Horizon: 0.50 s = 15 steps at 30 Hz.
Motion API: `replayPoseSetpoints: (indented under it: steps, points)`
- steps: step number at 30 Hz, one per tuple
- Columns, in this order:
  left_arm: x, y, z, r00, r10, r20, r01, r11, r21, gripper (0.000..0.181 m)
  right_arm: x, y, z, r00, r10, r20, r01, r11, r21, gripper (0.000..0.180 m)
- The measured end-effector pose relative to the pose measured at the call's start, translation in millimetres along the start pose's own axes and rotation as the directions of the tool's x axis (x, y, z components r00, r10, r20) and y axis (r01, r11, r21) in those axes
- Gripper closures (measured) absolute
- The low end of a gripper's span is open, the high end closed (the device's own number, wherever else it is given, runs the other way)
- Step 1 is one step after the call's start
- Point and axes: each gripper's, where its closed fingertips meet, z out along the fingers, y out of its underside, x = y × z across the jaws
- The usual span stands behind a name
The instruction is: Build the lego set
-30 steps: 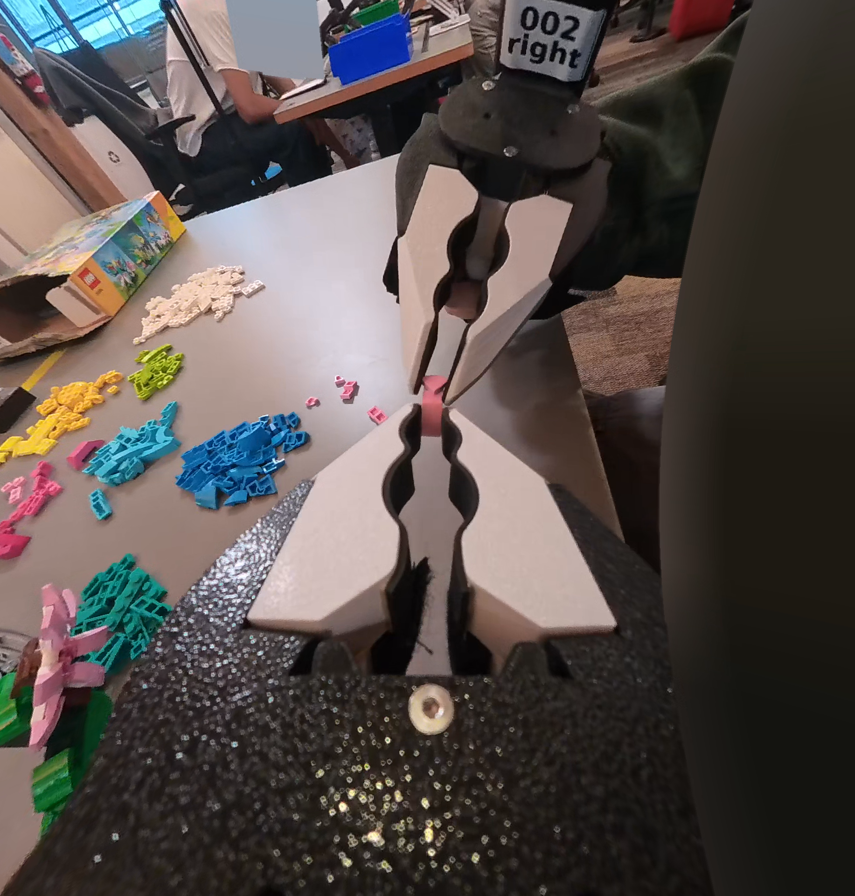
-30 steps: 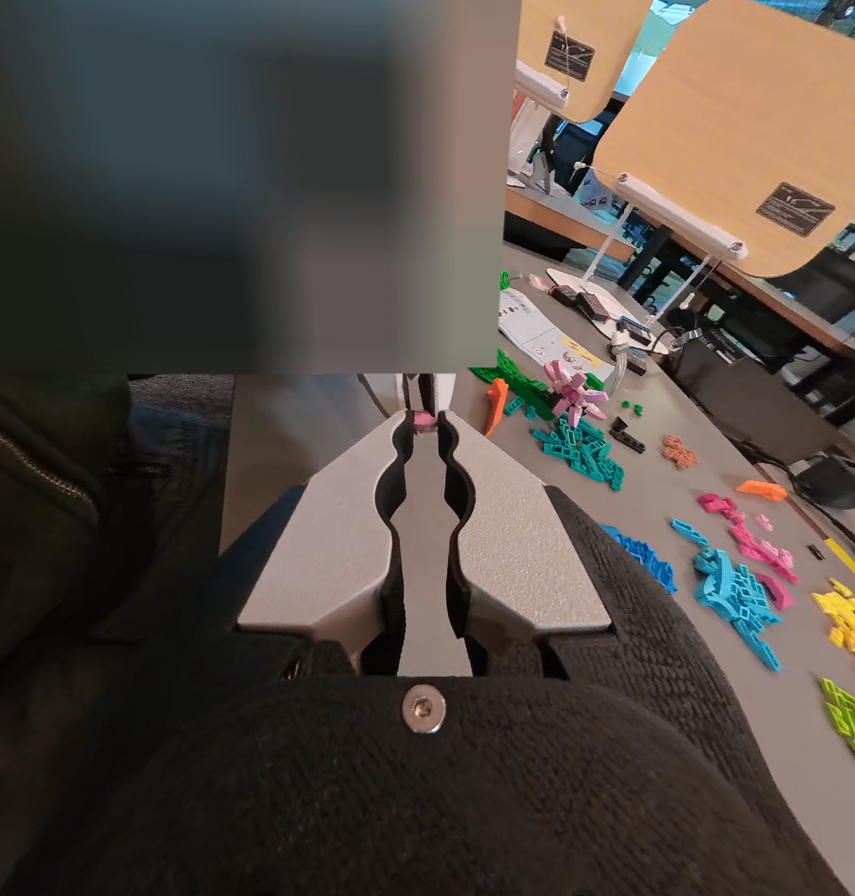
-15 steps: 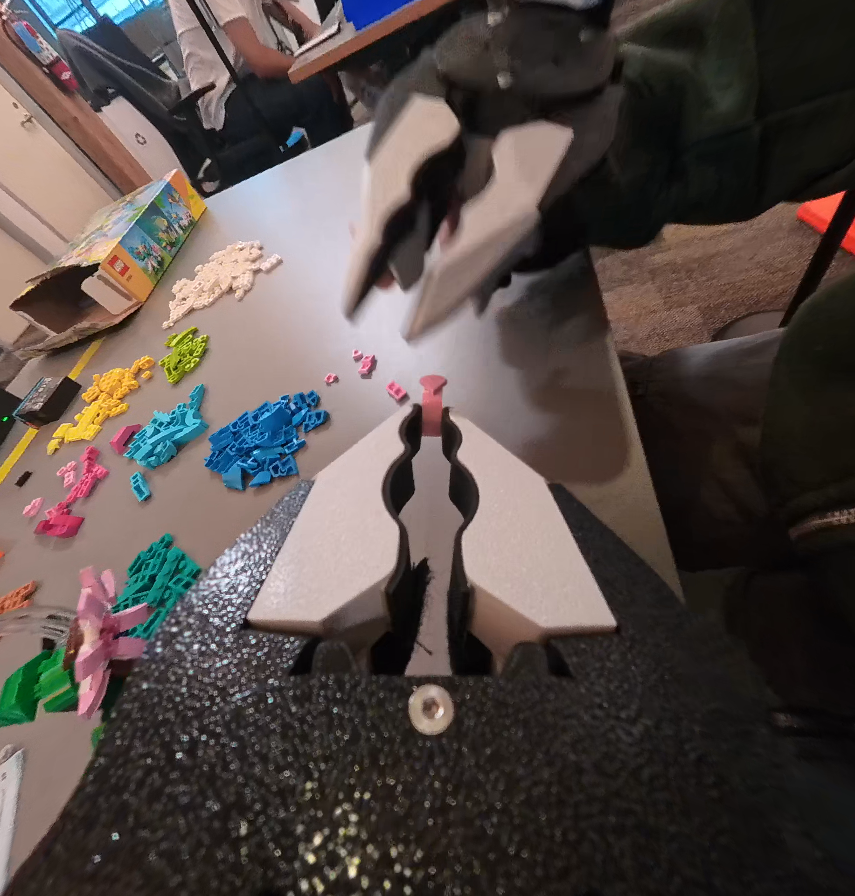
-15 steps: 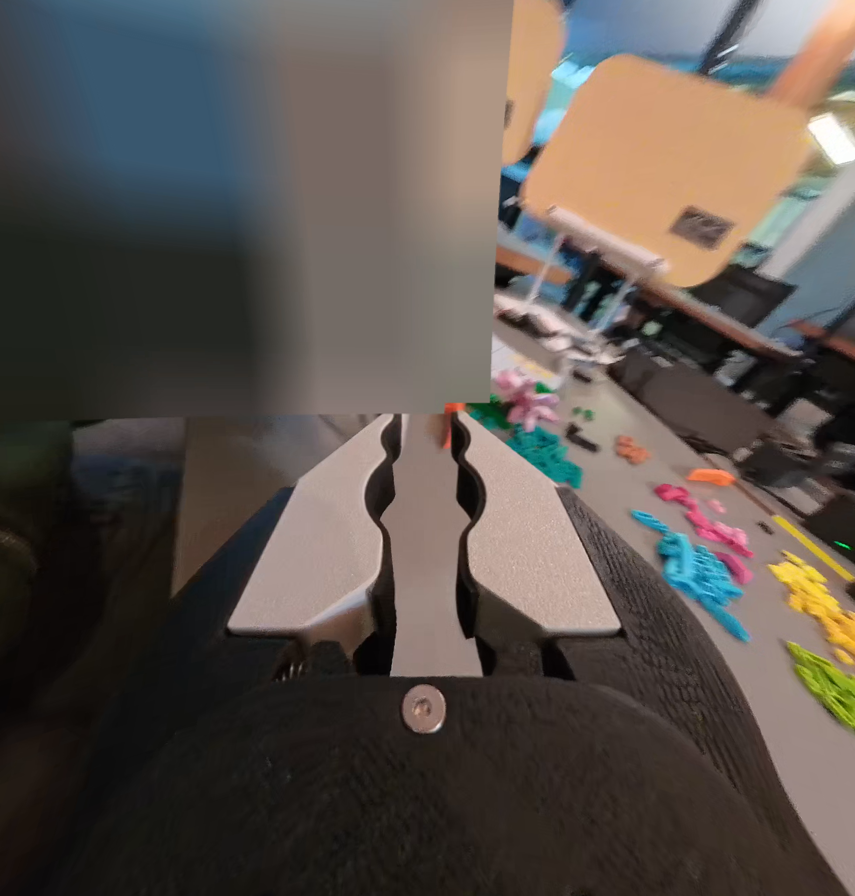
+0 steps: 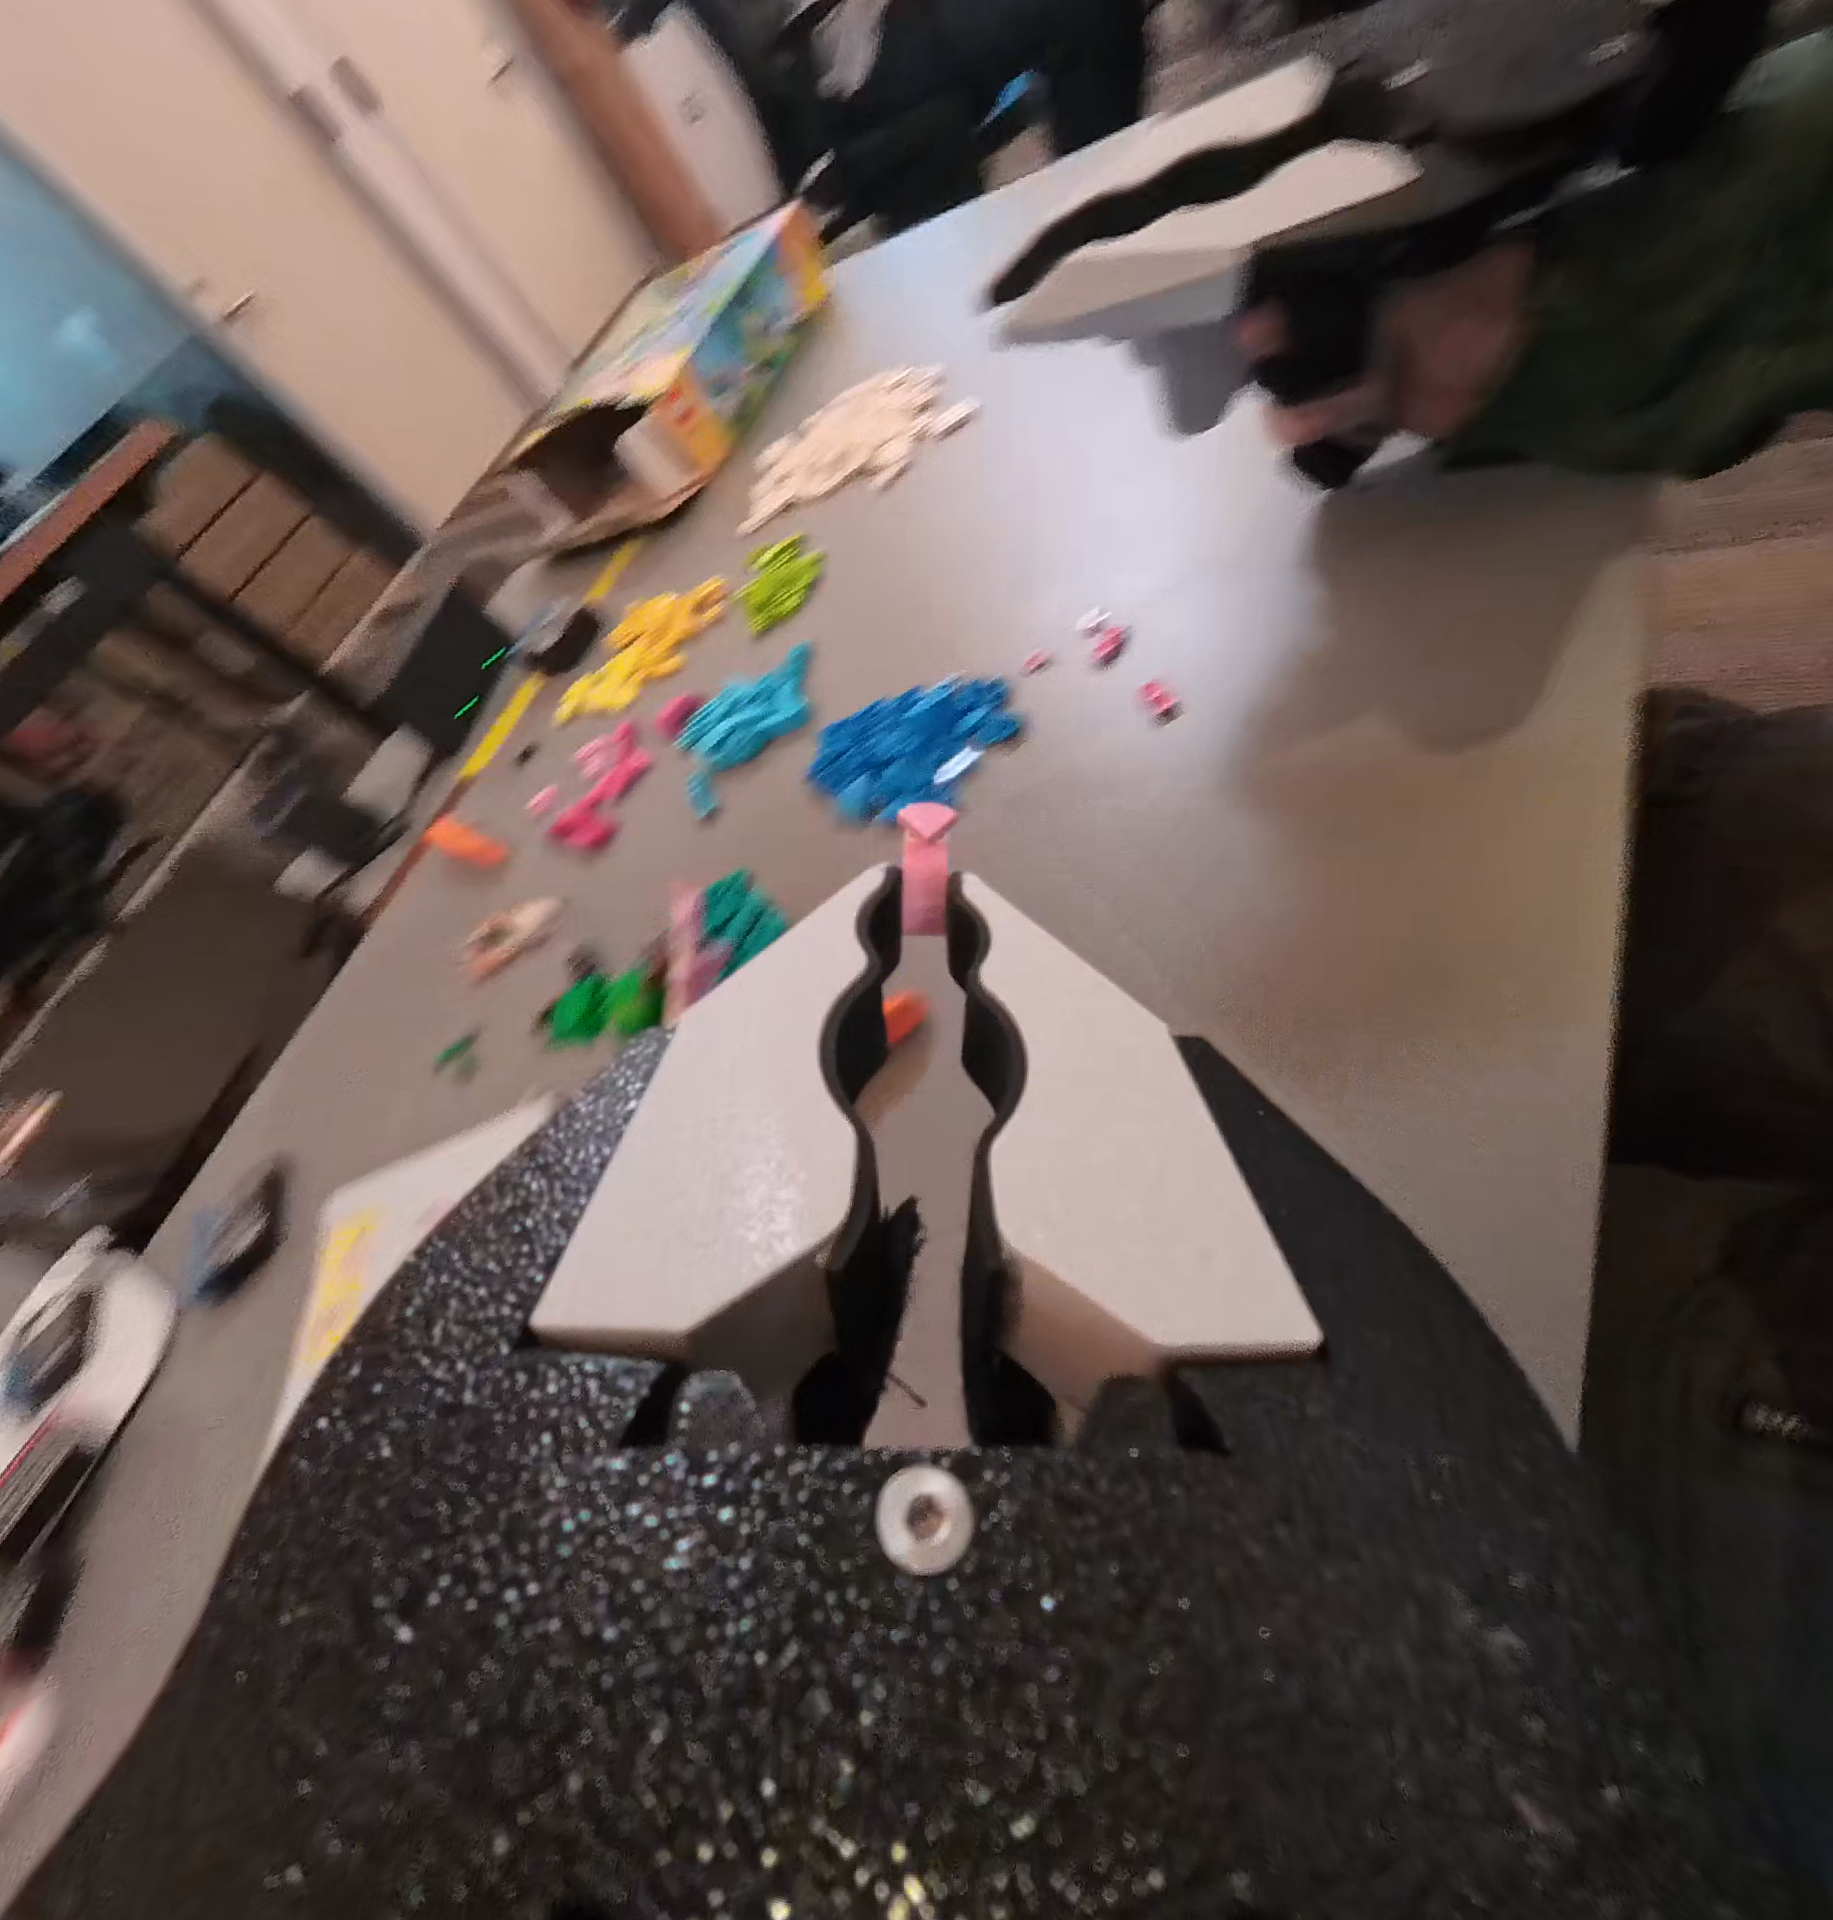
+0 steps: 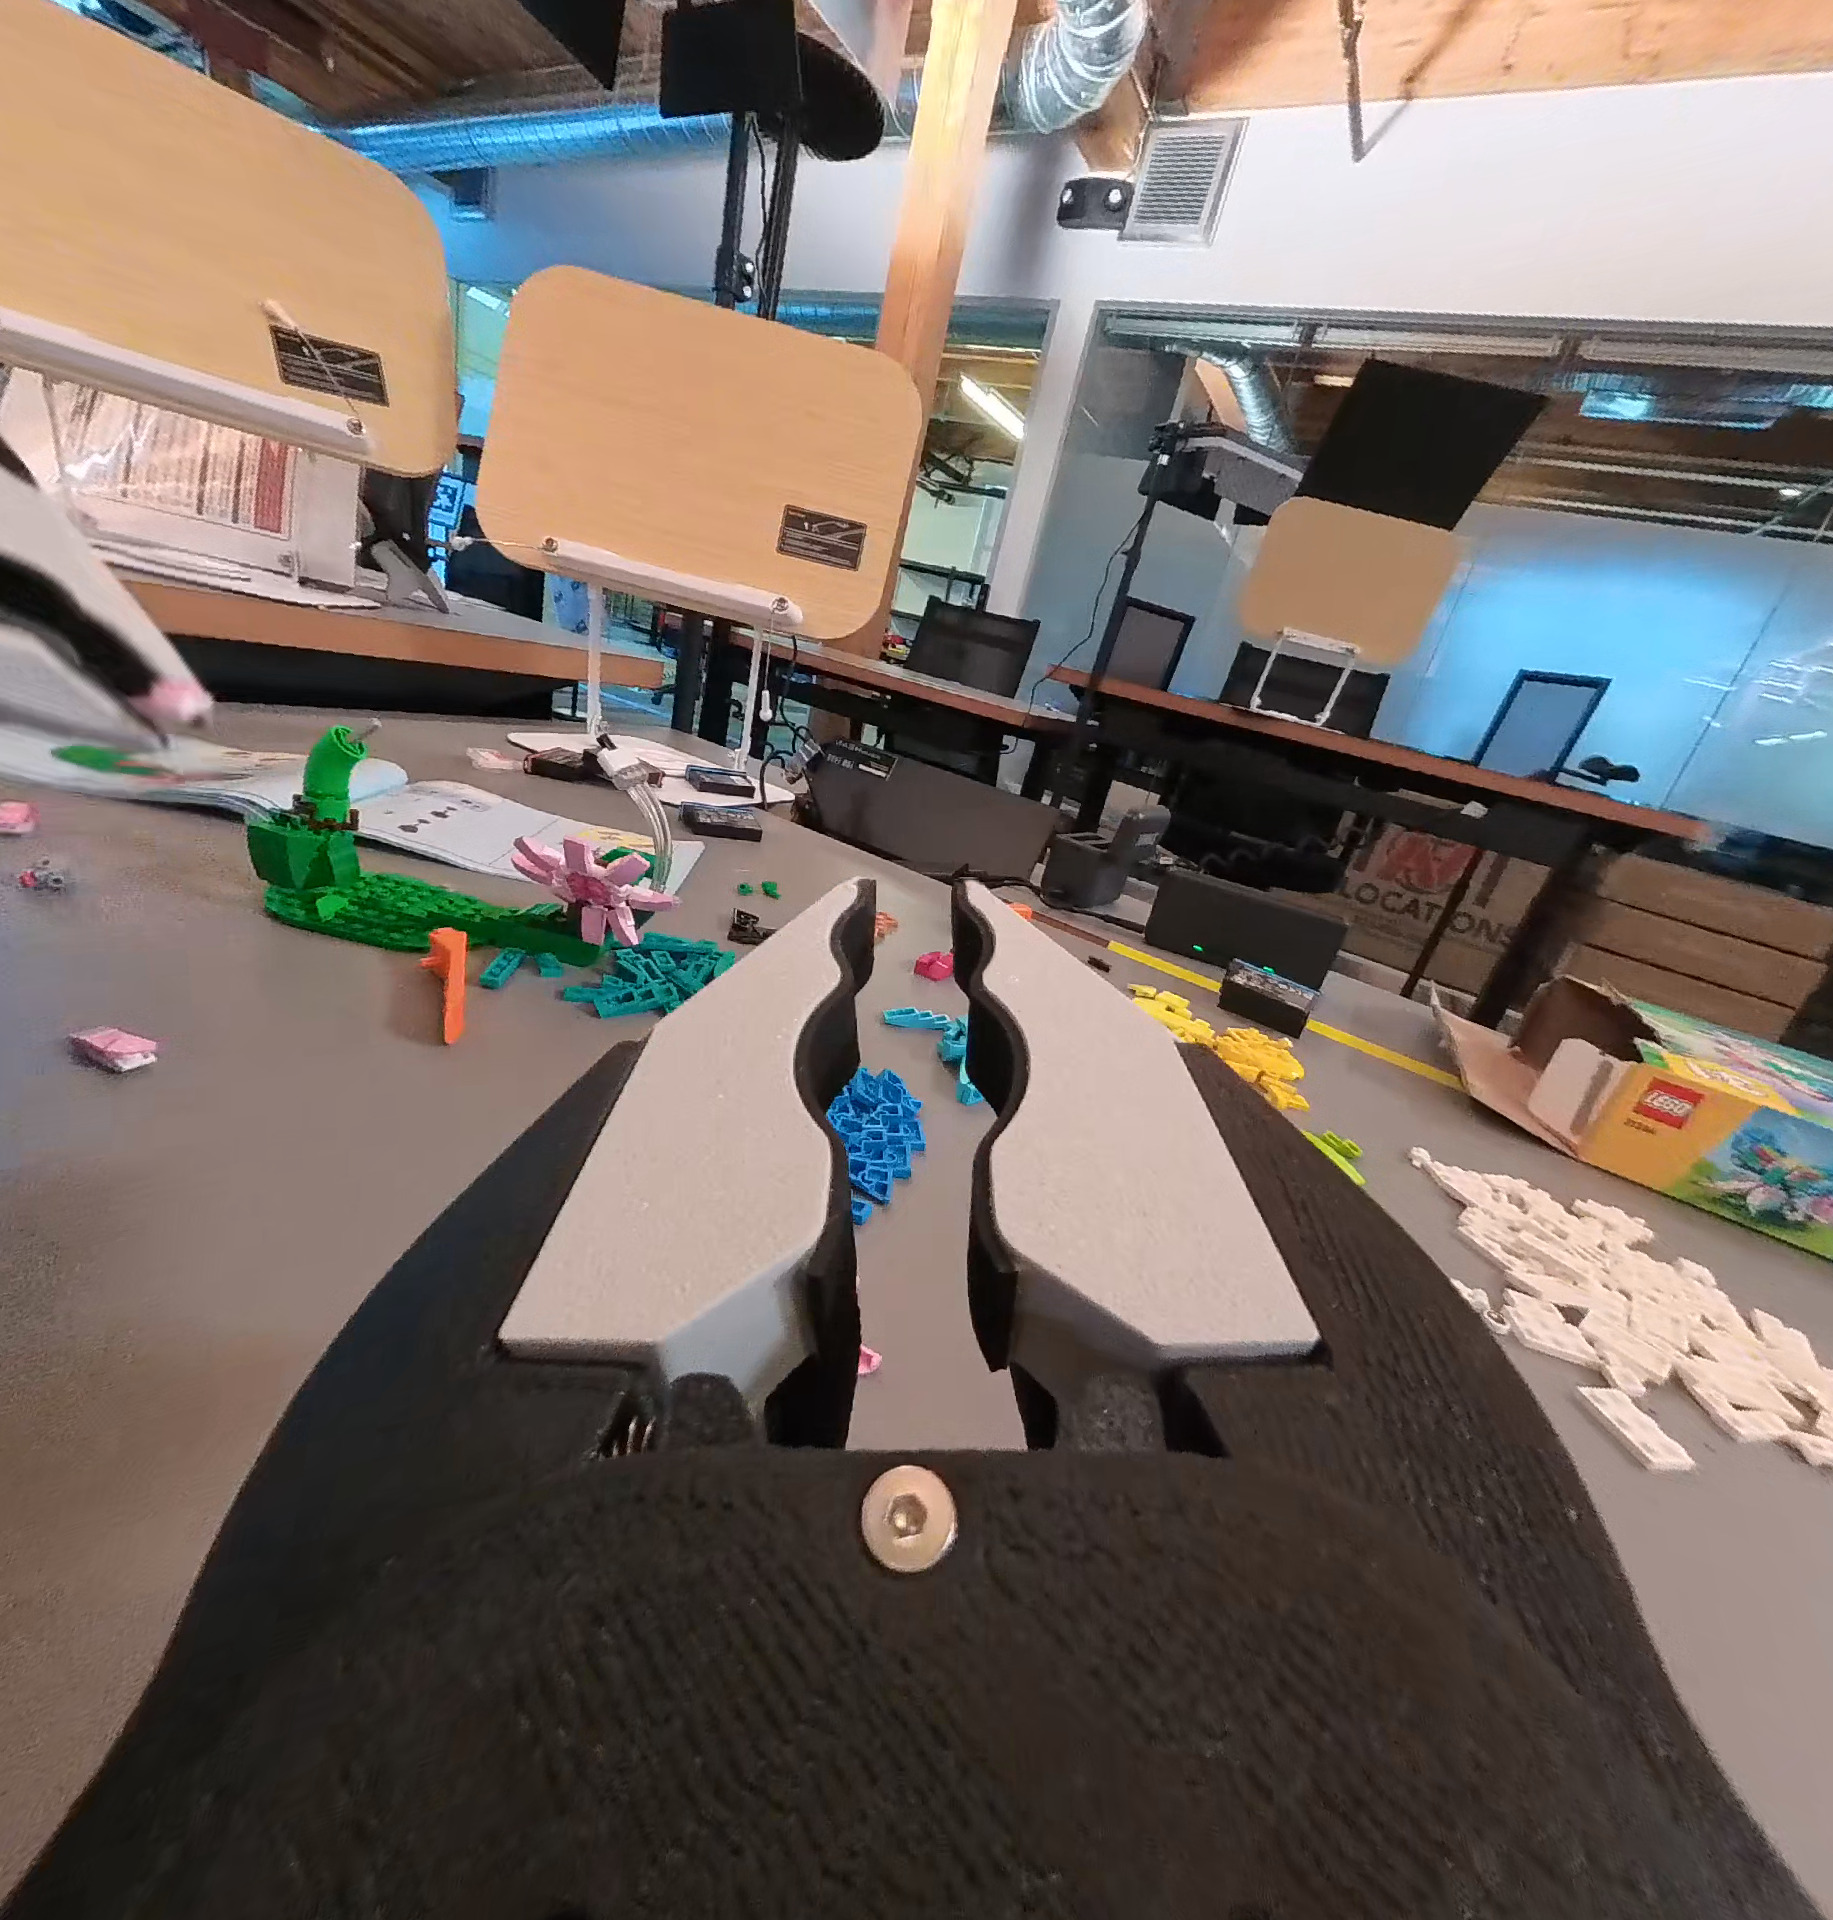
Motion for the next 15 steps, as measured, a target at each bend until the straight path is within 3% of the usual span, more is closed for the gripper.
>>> replayPoseSetpoints:
  steps: [1, 4, 7, 11, 15]
  points:
    - [-15.5, 10.3, -17.4, 0.997, -0.029, 0.065, 0.032, 0.999, -0.040, 0.175, -0.2, 0.2, 0.3, 1.000, 0.002, 0.002, -0.002, 1.000, 0.000, 0.167]
    - [-46.3, 43.2, -69.2, 0.961, -0.187, 0.203, 0.208, 0.974, -0.087, 0.175, 0.3, 2.9, 1.8, 1.000, 0.013, 0.006, -0.013, 1.000, -0.009, 0.168]
    - [-55.6, 74.4, -100.9, 0.932, -0.245, 0.266, 0.282, 0.953, -0.112, 0.175, 8.0, 4.3, 1.7, 0.999, 0.028, -0.027, -0.028, 1.000, -0.010, 0.175]
    - [-54.0, 124.5, -118.4, 0.918, -0.257, 0.301, 0.346, 0.891, -0.295, 0.175, 12.6, 4.1, 0.8, 0.998, 0.041, -0.045, -0.042, 0.999, -0.006, 0.176]
    - [-32.8, 159.9, -123.1, 0.902, -0.364, 0.230, 0.430, 0.792, -0.433, 0.175, 8.0, 4.7, 2.0, 0.999, 0.012, -0.030, -0.013, 1.000, -0.013, 0.176]
